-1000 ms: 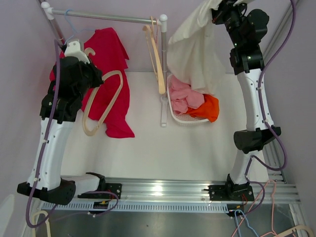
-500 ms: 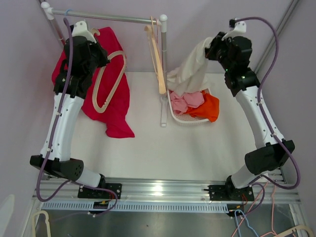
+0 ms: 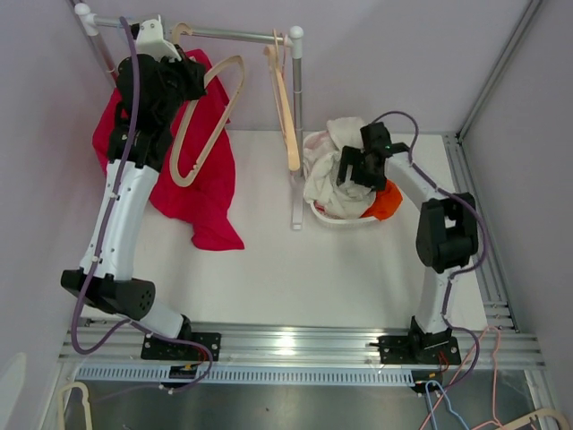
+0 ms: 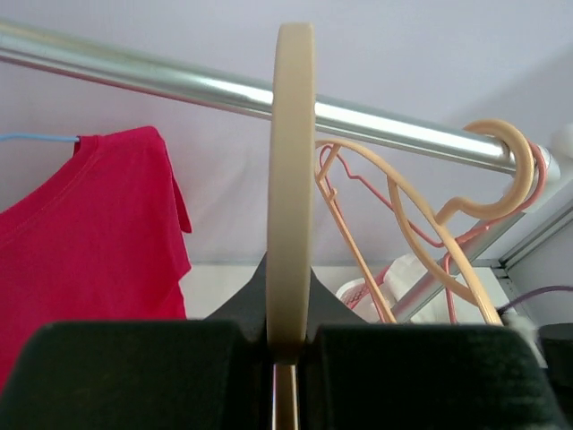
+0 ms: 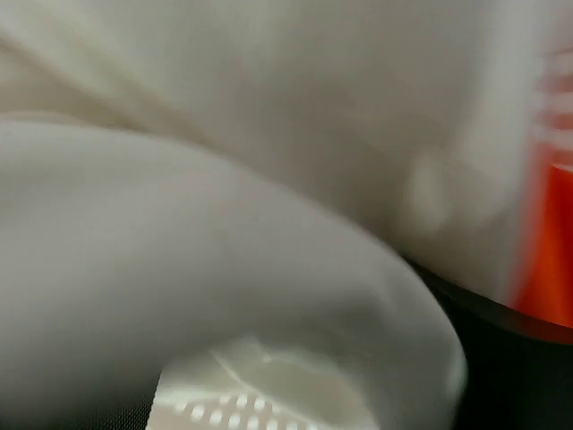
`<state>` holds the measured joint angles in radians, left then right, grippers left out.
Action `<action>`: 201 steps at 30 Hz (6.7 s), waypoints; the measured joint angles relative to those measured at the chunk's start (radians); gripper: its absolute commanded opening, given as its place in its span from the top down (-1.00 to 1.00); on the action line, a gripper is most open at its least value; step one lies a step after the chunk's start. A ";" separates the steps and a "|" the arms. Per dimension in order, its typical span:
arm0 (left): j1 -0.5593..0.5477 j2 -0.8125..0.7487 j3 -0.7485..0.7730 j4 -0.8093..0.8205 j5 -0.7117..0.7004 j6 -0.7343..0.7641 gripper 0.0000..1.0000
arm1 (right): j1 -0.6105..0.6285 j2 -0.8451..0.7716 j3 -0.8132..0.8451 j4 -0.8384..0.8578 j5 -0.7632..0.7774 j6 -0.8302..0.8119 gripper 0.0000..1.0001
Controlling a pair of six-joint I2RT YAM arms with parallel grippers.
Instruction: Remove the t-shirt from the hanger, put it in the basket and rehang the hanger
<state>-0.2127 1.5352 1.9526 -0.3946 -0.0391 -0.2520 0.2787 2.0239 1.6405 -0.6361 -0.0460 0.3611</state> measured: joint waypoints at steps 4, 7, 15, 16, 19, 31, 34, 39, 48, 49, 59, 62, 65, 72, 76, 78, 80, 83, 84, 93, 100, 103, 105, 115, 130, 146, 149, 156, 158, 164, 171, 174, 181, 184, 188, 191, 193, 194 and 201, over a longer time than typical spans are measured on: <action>-0.001 0.000 -0.032 0.081 0.022 0.017 0.99 | -0.008 -0.161 0.104 -0.039 0.082 -0.003 -0.99; -0.006 0.004 -0.037 0.126 0.047 0.026 0.99 | 0.001 -0.303 0.168 0.000 0.122 -0.015 -0.99; -0.042 0.164 0.159 0.132 0.076 0.055 0.99 | 0.013 -0.602 0.151 0.067 0.155 -0.032 -0.99; -0.048 0.196 0.205 0.113 0.071 0.061 0.99 | 0.013 -0.610 0.147 0.068 0.155 -0.035 -0.99; -0.070 0.306 0.372 0.051 0.040 0.081 0.99 | 0.012 -0.620 0.121 0.068 0.157 -0.045 -0.99; -0.169 0.409 0.440 0.027 -0.125 0.209 0.99 | 0.003 -0.662 -0.008 0.079 0.139 -0.048 -0.99; -0.182 0.425 0.440 0.027 -0.116 0.218 0.99 | 0.001 -0.675 -0.024 0.094 0.132 -0.048 -0.99; -0.190 0.443 0.437 0.026 -0.115 0.227 0.99 | 0.001 -0.682 -0.060 0.112 0.116 -0.047 -0.99; -0.191 0.448 0.430 0.024 -0.081 0.226 0.99 | -0.006 -0.690 -0.090 0.119 0.102 -0.041 -0.99; -0.191 0.448 0.428 0.023 -0.072 0.226 0.99 | -0.006 -0.692 -0.090 0.121 0.101 -0.040 -0.99; -0.192 0.393 0.269 0.025 -0.001 0.217 -0.16 | -0.008 -0.701 -0.105 0.132 0.082 -0.021 -0.99; -0.191 0.317 0.212 0.008 -0.010 0.226 -0.18 | -0.008 -0.704 -0.109 0.133 0.076 -0.016 -0.99; -0.180 0.191 0.140 0.005 -0.009 0.228 -0.35 | -0.008 -0.705 -0.109 0.132 0.056 -0.014 -0.99; 0.005 -0.229 -0.117 0.093 0.021 0.200 -0.99 | -0.008 -0.705 -0.109 0.132 0.016 -0.013 -0.99; 0.154 -0.259 -0.098 0.100 0.045 0.146 -0.99 | -0.006 -0.705 -0.109 0.132 0.002 -0.013 -0.99; 0.240 -0.215 -0.073 0.095 0.089 0.113 -0.99 | -0.006 -0.705 -0.109 0.132 -0.003 -0.013 -0.99; 0.312 -0.152 -0.063 0.094 0.128 0.085 -0.99 | -0.006 -0.705 -0.109 0.132 -0.008 -0.014 -0.99; 0.375 -0.038 -0.064 0.085 0.186 0.067 -0.99 | -0.006 -0.705 -0.109 0.132 -0.013 -0.015 -0.99; 0.387 -0.004 -0.065 0.077 0.198 0.067 -0.99 | -0.006 -0.705 -0.109 0.132 -0.016 -0.017 -0.99; 0.420 0.145 0.007 0.033 0.198 0.067 -0.99 | -0.006 -0.705 -0.109 0.133 -0.045 -0.034 -0.99; 0.420 0.179 0.066 0.119 0.192 0.058 -0.99 | -0.006 -0.705 -0.130 0.139 -0.065 -0.051 -0.99; 0.420 0.250 0.162 0.110 0.186 0.058 -0.99 | -0.006 -0.705 -0.139 0.140 -0.067 -0.056 -0.99; 0.420 0.311 0.238 0.109 0.178 0.058 -0.99 | -0.006 -0.705 -0.139 0.145 -0.069 -0.059 -0.99; 0.420 0.482 0.331 0.096 0.174 0.033 -0.06 | -0.006 -0.686 -0.155 0.206 -0.088 -0.066 -0.99; 0.368 0.481 0.348 0.068 0.154 0.016 0.99 | -0.006 -0.665 -0.172 0.223 -0.102 -0.066 -0.99; 0.287 0.363 0.430 -0.045 -0.024 -0.069 0.99 | -0.006 -0.719 -0.220 0.224 -0.132 -0.064 -0.99; 0.273 0.296 0.369 -0.061 -0.072 -0.101 0.99 | -0.006 -0.725 -0.230 0.226 -0.143 -0.056 -0.99; 0.148 0.277 0.315 -0.058 -0.132 -0.103 0.99 | -0.006 -0.756 -0.242 0.227 -0.162 -0.047 -0.99; 0.113 0.314 0.343 -0.067 -0.142 -0.103 0.99 | -0.006 -0.773 -0.248 0.226 -0.164 -0.047 -0.99; 0.060 0.425 0.385 -0.093 -0.152 -0.127 0.99 | -0.006 -0.816 -0.253 0.222 -0.166 -0.048 -0.99; 0.018 0.439 0.364 -0.088 -0.194 -0.132 0.73 | -0.006 -0.842 -0.253 0.215 -0.166 -0.048 -0.99; 0.010 0.436 0.344 -0.075 -0.184 -0.129 0.25 | -0.006 -0.842 -0.261 0.215 -0.166 -0.048 -0.99; 0.009 0.401 0.293 -0.034 -0.140 -0.065 -0.54 | -0.006 -0.842 -0.291 0.215 -0.175 -0.047 -0.99; 0.009 0.373 0.273 -0.026 -0.129 -0.029 -0.71 | -0.006 -0.842 -0.296 0.216 -0.182 -0.045 -0.99; 0.009 0.348 0.269 -0.005 -0.111 0.028 -0.81 | -0.006 -0.842 -0.296 0.216 -0.186 -0.040 -0.99; 0.013 0.337 0.269 0.015 -0.083 0.069 -0.80 | -0.006 -0.842 -0.296 0.216 -0.188 -0.040 -0.99; 0.018 0.336 0.275 0.014 -0.051 0.079 -0.58 | -0.006 -0.842 -0.296 0.216 -0.190 -0.040 -0.99; 0.023 0.338 0.288 0.002 -0.027 0.085 -0.48 | -0.006 -0.842 -0.296 0.216 -0.191 -0.040 -0.99; 0.060 0.362 0.397 -0.056 0.079 0.103 -0.06 | -0.006 -0.843 -0.296 0.216 -0.199 -0.039 -0.99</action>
<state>-0.1524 1.8977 2.3493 -0.4511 0.0399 -0.1486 0.2726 1.1812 1.3441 -0.4206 -0.2451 0.3218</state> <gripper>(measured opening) 0.566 0.993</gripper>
